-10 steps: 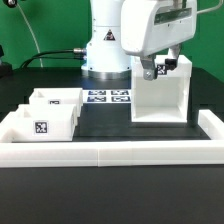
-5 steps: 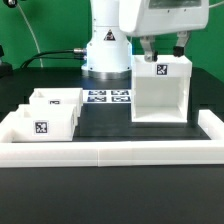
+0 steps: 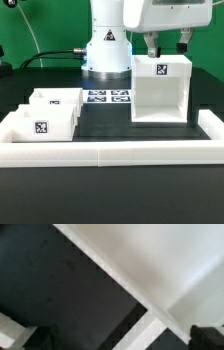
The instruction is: Assemble drawer
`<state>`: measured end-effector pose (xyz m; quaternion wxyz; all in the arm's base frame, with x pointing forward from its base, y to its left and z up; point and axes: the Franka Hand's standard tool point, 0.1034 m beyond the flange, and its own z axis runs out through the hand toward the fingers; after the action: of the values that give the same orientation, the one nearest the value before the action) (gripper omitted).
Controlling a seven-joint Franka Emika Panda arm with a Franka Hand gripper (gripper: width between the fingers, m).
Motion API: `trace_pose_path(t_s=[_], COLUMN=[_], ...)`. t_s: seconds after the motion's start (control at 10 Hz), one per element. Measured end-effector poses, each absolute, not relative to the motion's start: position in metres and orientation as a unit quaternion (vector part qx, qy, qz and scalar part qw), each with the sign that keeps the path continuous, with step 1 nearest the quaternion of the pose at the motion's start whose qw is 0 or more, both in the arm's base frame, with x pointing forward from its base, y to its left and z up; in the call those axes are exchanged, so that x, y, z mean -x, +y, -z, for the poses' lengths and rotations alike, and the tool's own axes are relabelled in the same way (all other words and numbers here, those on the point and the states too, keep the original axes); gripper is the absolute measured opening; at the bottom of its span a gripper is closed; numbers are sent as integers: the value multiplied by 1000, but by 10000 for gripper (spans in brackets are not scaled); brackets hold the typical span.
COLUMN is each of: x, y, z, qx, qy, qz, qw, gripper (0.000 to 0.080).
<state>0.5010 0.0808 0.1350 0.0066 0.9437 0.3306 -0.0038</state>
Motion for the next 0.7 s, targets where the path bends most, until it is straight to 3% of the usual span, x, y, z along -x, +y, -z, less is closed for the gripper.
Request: trace_pose_path(t_s=[0.1, 0.4, 0.7], x=[-500, -459, -452], y=[82, 102, 120], z=[-136, -137, -130], qx=[-949, -991, -998], qy=[316, 132, 46], qz=[-1, -26, -36], qw=[7, 21, -2], gripper=[650, 650, 650])
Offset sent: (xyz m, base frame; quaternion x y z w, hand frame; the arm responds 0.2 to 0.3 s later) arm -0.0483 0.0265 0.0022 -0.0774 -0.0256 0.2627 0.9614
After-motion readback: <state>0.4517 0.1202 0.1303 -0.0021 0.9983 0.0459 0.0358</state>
